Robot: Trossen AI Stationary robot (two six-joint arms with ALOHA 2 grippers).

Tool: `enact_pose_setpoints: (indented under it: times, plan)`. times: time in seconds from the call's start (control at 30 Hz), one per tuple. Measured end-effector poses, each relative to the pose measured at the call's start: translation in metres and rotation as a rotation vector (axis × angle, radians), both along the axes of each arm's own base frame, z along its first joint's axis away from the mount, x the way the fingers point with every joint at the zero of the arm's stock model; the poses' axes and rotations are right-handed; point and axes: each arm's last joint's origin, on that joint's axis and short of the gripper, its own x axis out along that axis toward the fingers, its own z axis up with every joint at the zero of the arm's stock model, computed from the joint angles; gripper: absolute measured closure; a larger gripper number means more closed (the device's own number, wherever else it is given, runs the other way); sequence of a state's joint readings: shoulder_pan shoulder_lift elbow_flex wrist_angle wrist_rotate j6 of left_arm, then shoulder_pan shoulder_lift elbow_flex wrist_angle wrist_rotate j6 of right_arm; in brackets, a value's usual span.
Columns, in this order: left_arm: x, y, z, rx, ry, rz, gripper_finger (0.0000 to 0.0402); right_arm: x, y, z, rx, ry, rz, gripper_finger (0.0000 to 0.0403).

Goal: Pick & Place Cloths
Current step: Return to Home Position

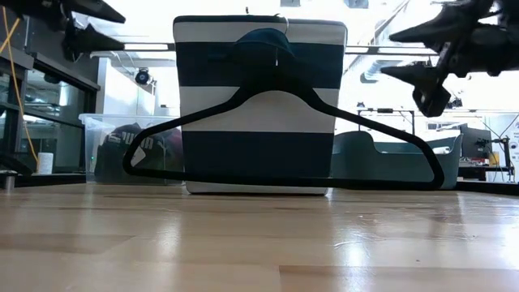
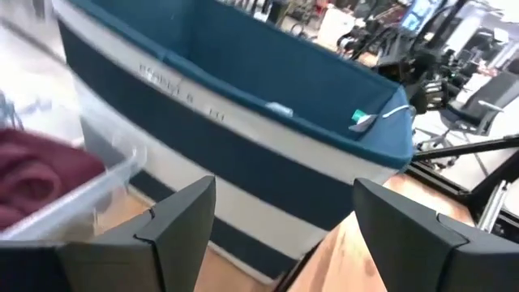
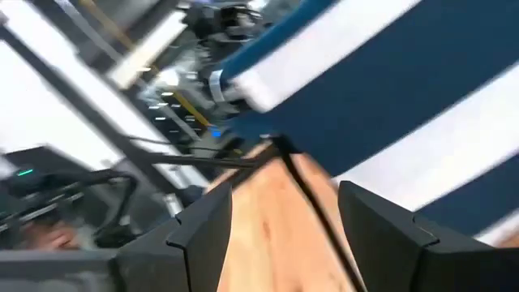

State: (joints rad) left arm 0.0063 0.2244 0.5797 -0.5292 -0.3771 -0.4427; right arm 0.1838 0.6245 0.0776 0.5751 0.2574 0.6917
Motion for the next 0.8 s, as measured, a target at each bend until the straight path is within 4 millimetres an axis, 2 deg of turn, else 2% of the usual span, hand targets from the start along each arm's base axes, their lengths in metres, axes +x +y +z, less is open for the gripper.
enact_pose_setpoints:
  times: [0.13,0.33,0.47,0.63,0.8]
  plan:
    - [-0.006,0.0,0.003,0.076,-0.016,-0.016,0.0116,-0.009,-0.002,-0.012,-0.036,-0.037,-0.01,0.0186]
    - [-0.009,-0.002,-0.004,0.144,-0.039,-0.091,0.0116,-0.01,0.0,-0.01,-0.181,-0.047,0.05,0.0186]
    - [-0.006,-0.004,-0.018,0.157,-0.086,-0.153,0.0116,-0.011,0.003,-0.009,-0.322,-0.062,0.146,0.0186]
    - [-0.001,-0.005,-0.044,0.153,-0.102,-0.191,0.0116,-0.012,0.001,-0.016,-0.322,0.004,0.221,0.0186]
    - [0.009,-0.006,-0.059,0.16,-0.138,-0.219,0.0116,-0.014,-0.001,-0.019,-0.313,0.028,0.306,0.0186]
